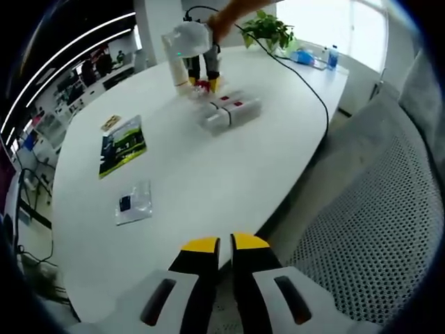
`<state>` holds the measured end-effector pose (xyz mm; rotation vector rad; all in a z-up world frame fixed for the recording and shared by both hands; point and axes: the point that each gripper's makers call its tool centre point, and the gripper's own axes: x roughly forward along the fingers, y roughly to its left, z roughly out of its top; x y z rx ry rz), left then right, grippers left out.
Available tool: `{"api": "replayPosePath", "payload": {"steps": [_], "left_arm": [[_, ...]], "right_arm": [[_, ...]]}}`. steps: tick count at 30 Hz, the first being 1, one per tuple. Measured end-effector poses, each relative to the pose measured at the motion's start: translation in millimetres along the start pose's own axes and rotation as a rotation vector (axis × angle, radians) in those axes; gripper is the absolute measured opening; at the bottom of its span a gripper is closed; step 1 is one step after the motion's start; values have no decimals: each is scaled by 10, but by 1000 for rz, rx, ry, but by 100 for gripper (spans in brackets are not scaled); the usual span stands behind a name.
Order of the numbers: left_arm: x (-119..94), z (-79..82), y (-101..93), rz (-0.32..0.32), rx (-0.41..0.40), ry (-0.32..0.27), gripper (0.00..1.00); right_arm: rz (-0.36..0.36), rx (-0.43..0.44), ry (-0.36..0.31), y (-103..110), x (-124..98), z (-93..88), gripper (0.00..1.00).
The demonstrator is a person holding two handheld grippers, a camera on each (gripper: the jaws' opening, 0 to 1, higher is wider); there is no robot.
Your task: Arrange the skincare products in the storage area until every visible bottle or jar stands upright without overlapping.
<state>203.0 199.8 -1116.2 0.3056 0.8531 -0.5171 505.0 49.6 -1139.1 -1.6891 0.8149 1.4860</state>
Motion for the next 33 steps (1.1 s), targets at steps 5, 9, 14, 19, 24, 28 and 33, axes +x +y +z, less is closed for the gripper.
{"api": "replayPosePath", "payload": {"steps": [5,9,14,19,24,28,33], "left_arm": [[1,1,1,1,4,1,2],[1,-1,1,0,4,2,2],[4,5,3,1,6,1,3],[4,4,-2,-1,8,3,4],[1,14,8,4,13,-2,4],[0,16,8,4,14,-2,5],[9,16,-2,0,13,1,8]], "right_arm": [[-62,108,-84,20,-144,-2,21],[-108,209,-150,48,-242,-9,21],[-165,319,-227,143,-389,9,21],[-235,451,-308,162,-484,-67,21],[-296,602,-381,175,-653,-189,21],[-332,694,-433,212,-752,-245,20],[-371,774,-486,284,-877,-278,20]]}}
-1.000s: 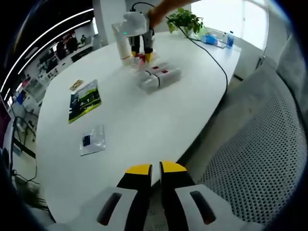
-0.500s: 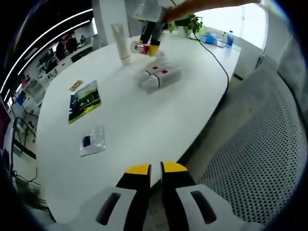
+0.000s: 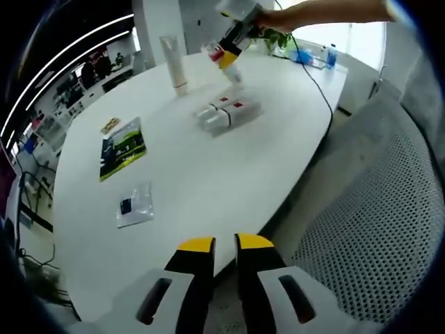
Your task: Arrange the skincare products in the storage area until every visible bottle or jar stands upright without overlapping.
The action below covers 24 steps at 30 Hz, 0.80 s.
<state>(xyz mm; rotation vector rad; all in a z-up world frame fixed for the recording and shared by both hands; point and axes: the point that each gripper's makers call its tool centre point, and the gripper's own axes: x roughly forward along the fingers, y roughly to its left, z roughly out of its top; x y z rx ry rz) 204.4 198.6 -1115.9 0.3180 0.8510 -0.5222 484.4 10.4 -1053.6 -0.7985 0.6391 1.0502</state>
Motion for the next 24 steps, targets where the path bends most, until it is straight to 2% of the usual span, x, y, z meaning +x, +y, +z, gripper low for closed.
{"api": "replayPosePath", "payload": {"steps": [4,7,9,13,17,24], "left_arm": [[15,-17,-21,-11,-5,11,12],[15,0,-20,-12,-14,2,13],[14,4,-28,-16,-19,2,14],[10,29,-25,-15,-28,-9,18],[-9,71,11,-4,-41,-33,19],[-14,99,24,-9,-63,-45,22]], "right_arm": [[-39,91,-61,-21,-99,42,20],[-60,159,-128,-32,-193,118,20],[-101,207,-176,-61,-267,172,20],[-93,284,-259,-11,-416,306,20],[-90,308,-300,47,-526,403,20],[-78,394,-444,201,-783,700,20]]}}
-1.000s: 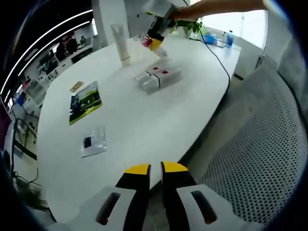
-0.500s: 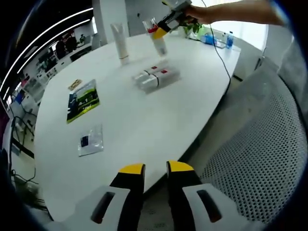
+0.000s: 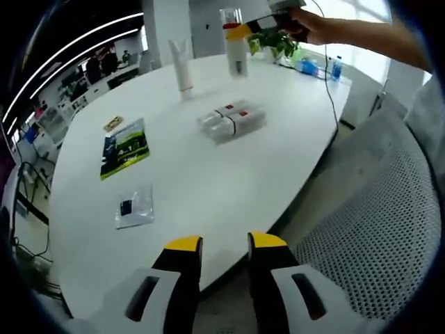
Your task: Arrange the skincare products in the storage area until every visible bottle or jar stands upright without overlapping.
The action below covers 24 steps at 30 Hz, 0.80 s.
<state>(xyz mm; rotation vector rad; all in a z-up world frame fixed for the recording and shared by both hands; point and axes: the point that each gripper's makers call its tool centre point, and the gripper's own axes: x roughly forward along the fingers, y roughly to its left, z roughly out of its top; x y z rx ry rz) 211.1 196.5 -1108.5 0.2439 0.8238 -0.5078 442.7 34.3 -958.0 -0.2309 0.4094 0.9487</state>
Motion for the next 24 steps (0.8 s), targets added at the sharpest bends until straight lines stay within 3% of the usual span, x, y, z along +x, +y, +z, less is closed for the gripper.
{"api": "replayPosePath", "payload": {"steps": [4,8,10,16,21,24], "left_arm": [[14,15,-32,-31,-39,7,28],[-5,116,3,-42,-96,-10,30],[1,218,53,-45,-169,-33,33],[1,651,129,-109,-366,-205,41],[-91,1069,18,-207,-417,-381,47],[-146,1329,-64,-255,-405,-461,54]], "right_arm": [[1,22,-46,128,-98,103,20],[27,97,-118,274,-200,196,20],[43,120,-131,341,-239,194,20],[92,140,-138,525,-303,145,20],[151,183,-171,658,-372,113,20],[168,196,-172,750,-373,85,20]]}}
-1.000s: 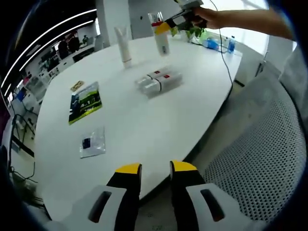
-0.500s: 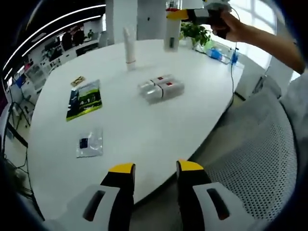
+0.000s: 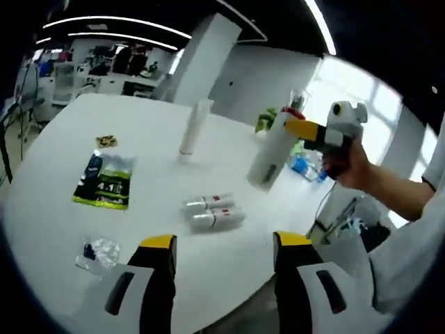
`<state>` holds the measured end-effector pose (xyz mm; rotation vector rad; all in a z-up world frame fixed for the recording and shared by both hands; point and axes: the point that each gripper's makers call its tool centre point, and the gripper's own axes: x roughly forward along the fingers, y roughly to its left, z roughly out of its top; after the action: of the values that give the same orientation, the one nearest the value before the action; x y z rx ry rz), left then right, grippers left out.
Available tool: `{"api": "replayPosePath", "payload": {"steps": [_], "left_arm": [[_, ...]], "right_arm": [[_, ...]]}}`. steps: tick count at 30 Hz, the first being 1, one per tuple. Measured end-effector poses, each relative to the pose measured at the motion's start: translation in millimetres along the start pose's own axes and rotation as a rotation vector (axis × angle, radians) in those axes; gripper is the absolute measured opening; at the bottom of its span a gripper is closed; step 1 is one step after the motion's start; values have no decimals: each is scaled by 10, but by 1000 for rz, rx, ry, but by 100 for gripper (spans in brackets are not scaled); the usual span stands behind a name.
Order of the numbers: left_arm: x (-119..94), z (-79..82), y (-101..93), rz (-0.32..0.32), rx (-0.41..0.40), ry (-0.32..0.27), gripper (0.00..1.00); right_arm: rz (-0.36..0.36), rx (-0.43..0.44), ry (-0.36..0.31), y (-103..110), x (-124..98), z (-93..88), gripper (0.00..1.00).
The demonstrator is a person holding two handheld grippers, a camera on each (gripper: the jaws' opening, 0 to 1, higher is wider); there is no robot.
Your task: Arrange the skincare products in the storage area until every visible bottle or jar stands upright without overlapping.
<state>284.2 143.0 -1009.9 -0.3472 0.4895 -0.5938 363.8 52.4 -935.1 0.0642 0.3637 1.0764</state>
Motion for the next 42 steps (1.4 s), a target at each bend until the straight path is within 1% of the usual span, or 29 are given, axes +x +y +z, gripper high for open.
{"api": "replayPosePath", "payload": {"steps": [1,2,3,4,8,9,11,13,16,17,19,21,22,23,24,30,31,32,36,37,38,39,41,42], "left_arm": [[25,62,-63,-28,1,-18,55],[63,157,-172,-73,-8,-46,57],[83,220,-239,-103,-10,-62,58],[115,298,-334,-146,-7,-81,59],[177,407,-530,-229,15,-78,60],[182,441,-605,-266,21,-89,60],[194,434,-658,-292,28,-74,60],[199,396,-684,-307,51,-56,60],[193,348,-707,-329,62,-32,58],[190,334,-718,-336,72,-27,57],[174,308,-769,-368,66,-13,54],[163,302,-804,-391,63,-10,51],[156,298,-829,-405,63,-8,49],[150,285,-848,-420,58,-2,46],[127,252,-884,-455,32,17,42],[69,236,-897,-505,2,21,31],[67,231,-896,-508,-1,24,31],[54,223,-918,-526,-36,33,31],[53,210,-922,-529,-36,39,30],[50,196,-925,-528,-41,48,30],[52,183,-931,-522,-33,57,30],[53,173,-931,-515,0,57,29],[60,182,-925,-501,38,41,28],[58,185,-926,-490,39,41,28]], "right_arm": [[27,4,4,80,5,-25,20],[48,9,6,134,10,-39,20],[85,2,9,226,15,-55,20],[95,2,12,264,20,-66,20],[184,6,23,487,63,-105,20],[218,4,25,565,74,-104,20],[270,17,34,669,85,-98,20],[305,19,34,751,90,-69,21],[351,27,34,848,87,-59,21],[382,22,36,906,77,-51,21],[417,23,34,976,65,-40,21],[435,23,32,1018,61,-29,21],[455,21,41,1061,52,-32,21],[472,16,47,1100,51,-24,21],[478,19,50,1115,50,-22,21],[545,39,63,1203,4,-26,21],[551,43,62,1210,0,-24,21],[559,49,57,1222,-4,-18,21],[567,82,47,1228,2,-35,21],[567,88,49,1227,4,-42,21],[565,95,50,1226,9,-54,21],[565,104,50,1221,10,-64,21],[556,131,47,1191,19,-68,21],[550,144,39,1174,25,-67,22]]}}
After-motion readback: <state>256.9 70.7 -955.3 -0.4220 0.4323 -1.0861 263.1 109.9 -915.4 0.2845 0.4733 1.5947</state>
